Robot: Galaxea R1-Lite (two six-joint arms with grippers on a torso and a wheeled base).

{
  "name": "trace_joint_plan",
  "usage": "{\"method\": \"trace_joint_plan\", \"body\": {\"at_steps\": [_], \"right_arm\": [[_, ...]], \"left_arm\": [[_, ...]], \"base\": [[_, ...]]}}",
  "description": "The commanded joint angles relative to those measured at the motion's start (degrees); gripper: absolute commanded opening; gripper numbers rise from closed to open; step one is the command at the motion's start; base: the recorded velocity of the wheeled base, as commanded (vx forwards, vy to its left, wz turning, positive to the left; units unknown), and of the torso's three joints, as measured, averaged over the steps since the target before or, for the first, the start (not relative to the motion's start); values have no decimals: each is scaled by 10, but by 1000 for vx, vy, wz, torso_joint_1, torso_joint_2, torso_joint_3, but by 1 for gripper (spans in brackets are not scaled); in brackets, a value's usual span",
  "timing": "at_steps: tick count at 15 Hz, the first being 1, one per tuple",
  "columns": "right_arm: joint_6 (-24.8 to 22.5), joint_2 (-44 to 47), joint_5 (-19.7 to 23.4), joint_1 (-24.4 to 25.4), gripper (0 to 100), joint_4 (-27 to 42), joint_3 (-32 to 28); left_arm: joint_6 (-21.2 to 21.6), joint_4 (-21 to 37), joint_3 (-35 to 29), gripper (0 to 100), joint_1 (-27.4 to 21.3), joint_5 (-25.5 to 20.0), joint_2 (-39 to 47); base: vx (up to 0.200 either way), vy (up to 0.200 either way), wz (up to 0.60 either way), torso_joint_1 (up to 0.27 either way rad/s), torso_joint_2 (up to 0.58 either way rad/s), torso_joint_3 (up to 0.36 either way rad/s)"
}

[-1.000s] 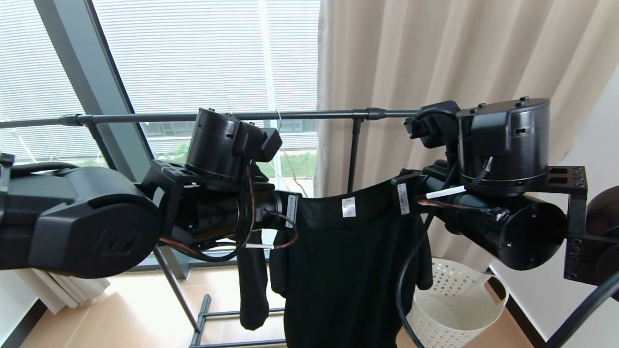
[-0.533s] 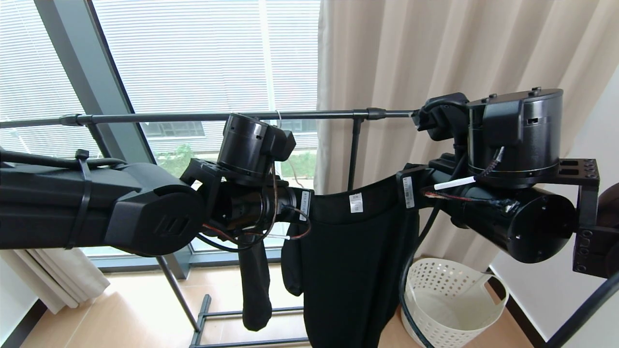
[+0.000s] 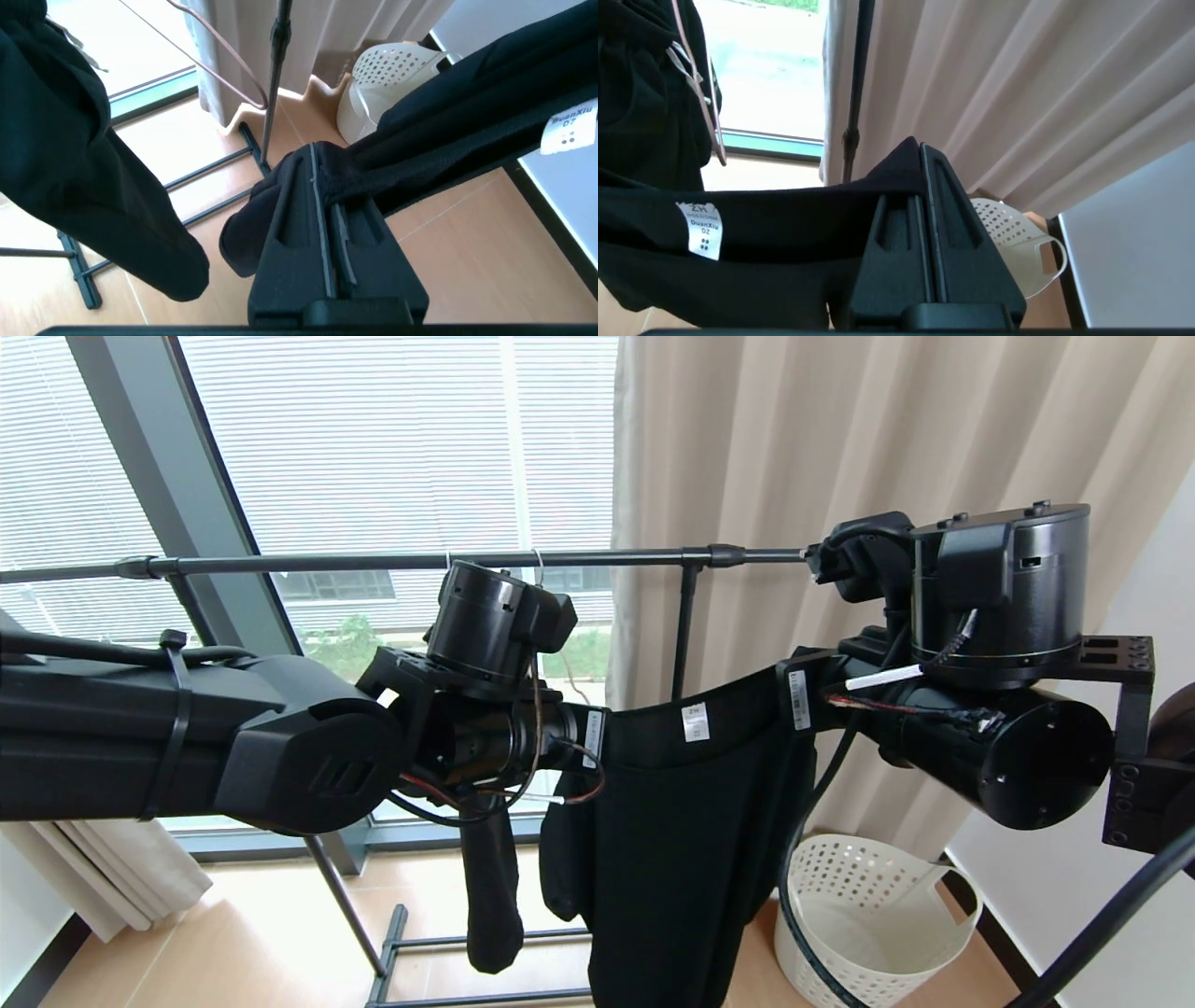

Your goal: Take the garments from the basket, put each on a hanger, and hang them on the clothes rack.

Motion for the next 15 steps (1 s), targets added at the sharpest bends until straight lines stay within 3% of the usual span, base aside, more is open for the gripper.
{"method": "trace_joint_plan", "body": {"at_steps": [1,6,7,10,15], "right_arm": [[0,0,0,-15,0,0,1],[1,-3,1,-30,0,-1,4],[1,-2,1,-30,0,-1,4],[1,-3,1,-31,0,-1,3],[-9,15,3,-70,0,-5,-5]], "left_arm": [[-1,0,4,0,-2,1,-2],[4,-1,36,0,-5,0,-16],[5,-8,45,100,-9,-1,-21],[5,-48,68,100,-11,-2,-37],[3,-52,71,100,-1,-11,-54]], "base": [[0,0,0,0,0,0],[0,0,0,0,0,0],[0,0,0,0,0,0],[0,0,0,0,0,0],[0,0,0,0,0,0]]}}
